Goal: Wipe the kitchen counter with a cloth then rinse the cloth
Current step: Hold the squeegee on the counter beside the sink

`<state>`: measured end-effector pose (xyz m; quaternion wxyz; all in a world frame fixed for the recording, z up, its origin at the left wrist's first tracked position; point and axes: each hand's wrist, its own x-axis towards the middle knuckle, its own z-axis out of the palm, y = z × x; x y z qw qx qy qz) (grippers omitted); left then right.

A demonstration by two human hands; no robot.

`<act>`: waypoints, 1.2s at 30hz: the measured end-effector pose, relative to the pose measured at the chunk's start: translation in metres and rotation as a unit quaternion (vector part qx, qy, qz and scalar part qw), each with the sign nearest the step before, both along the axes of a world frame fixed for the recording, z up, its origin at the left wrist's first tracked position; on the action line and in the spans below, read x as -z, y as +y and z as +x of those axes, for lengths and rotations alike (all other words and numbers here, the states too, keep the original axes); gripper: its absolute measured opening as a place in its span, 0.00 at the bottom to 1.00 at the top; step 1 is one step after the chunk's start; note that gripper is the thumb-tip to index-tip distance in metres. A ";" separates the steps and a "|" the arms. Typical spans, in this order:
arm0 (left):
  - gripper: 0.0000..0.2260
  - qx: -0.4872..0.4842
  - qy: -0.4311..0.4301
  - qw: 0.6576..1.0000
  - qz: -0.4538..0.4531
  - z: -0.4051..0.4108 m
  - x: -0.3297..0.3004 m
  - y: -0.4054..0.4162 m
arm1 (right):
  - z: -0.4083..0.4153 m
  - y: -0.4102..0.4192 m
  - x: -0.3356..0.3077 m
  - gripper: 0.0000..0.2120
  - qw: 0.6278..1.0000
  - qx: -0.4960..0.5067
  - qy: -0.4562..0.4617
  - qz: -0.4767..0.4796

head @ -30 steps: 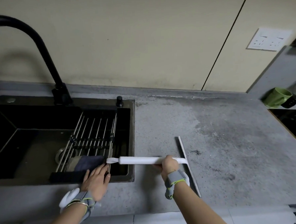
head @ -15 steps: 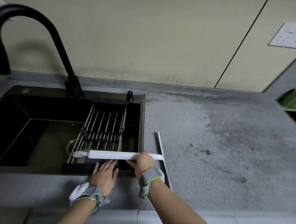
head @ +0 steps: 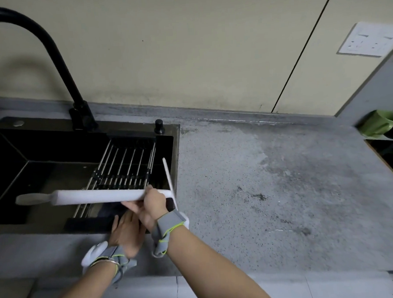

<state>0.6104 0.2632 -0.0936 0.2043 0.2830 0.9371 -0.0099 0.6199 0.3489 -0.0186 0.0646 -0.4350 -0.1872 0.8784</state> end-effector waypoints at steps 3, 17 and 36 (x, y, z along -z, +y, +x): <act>0.21 0.010 0.017 0.997 0.076 0.004 0.001 0.012 | 0.014 0.023 -0.005 0.08 0.999 0.012 0.007 0.034; 0.30 0.148 0.038 0.982 0.106 0.082 -0.003 0.103 | 0.193 0.212 0.033 0.21 0.933 0.185 -0.234 0.201; 0.25 0.161 0.022 0.978 0.133 0.073 0.009 0.097 | 0.226 0.201 0.052 0.22 0.921 0.216 -0.281 0.163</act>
